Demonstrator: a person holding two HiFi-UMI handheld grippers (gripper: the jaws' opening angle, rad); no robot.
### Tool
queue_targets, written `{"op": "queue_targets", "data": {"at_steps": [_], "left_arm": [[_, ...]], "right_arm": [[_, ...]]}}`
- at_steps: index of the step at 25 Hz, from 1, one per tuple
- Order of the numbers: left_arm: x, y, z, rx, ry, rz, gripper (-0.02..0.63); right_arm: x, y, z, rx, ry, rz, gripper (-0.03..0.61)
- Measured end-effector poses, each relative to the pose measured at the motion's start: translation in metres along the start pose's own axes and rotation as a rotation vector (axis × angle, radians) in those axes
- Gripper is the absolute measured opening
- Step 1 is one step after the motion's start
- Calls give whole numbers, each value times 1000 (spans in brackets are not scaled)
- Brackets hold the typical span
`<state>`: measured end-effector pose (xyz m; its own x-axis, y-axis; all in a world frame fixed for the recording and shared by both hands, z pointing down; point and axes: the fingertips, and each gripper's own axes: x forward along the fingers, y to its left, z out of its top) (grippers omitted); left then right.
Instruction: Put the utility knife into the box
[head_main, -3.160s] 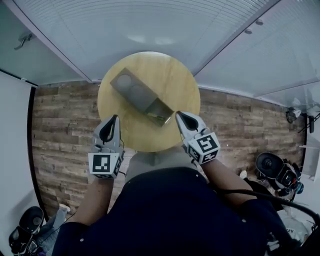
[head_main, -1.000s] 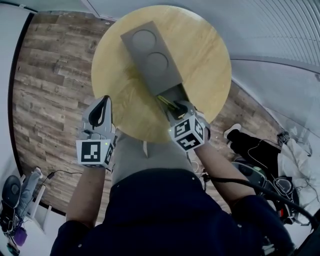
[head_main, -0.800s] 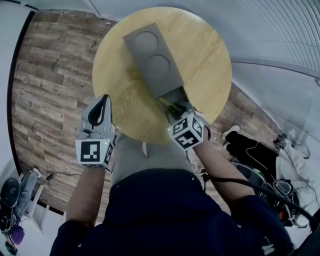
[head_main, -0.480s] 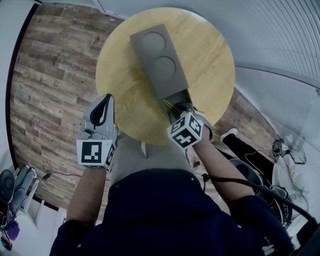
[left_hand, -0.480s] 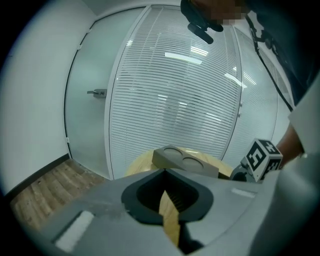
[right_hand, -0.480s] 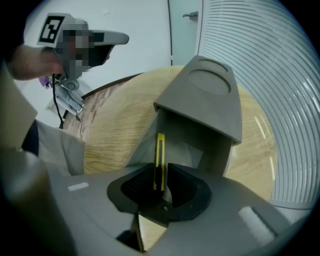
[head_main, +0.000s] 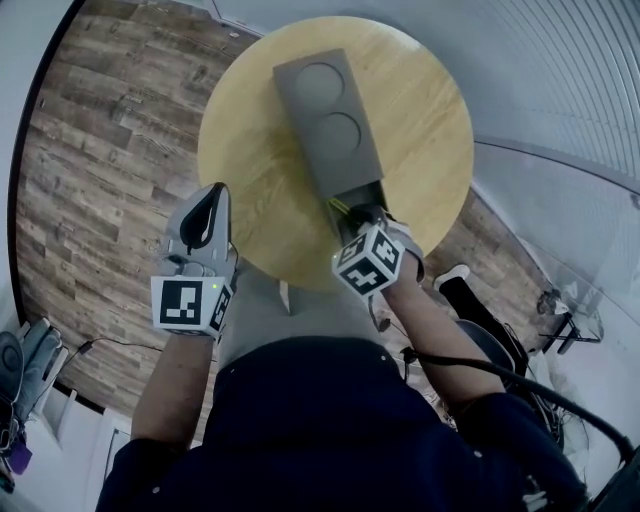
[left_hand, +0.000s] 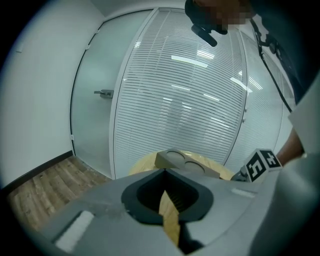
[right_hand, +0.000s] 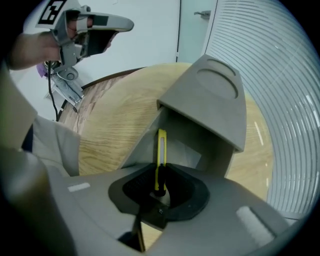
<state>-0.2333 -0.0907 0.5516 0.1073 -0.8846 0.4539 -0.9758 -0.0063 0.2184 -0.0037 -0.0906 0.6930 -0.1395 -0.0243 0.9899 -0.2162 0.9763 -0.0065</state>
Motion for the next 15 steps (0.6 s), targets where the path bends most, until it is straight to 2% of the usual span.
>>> {"op": "queue_targets", "data": {"at_steps": [6,15], "left_arm": [[-5,-9,8,31,-10,-18,3],[-9,-37,38,158,-47,-107,3]], "right_arm": [[-13,-3,1,27,-45,-15,74],[-52,2,1,159,-175,-45,74]]}}
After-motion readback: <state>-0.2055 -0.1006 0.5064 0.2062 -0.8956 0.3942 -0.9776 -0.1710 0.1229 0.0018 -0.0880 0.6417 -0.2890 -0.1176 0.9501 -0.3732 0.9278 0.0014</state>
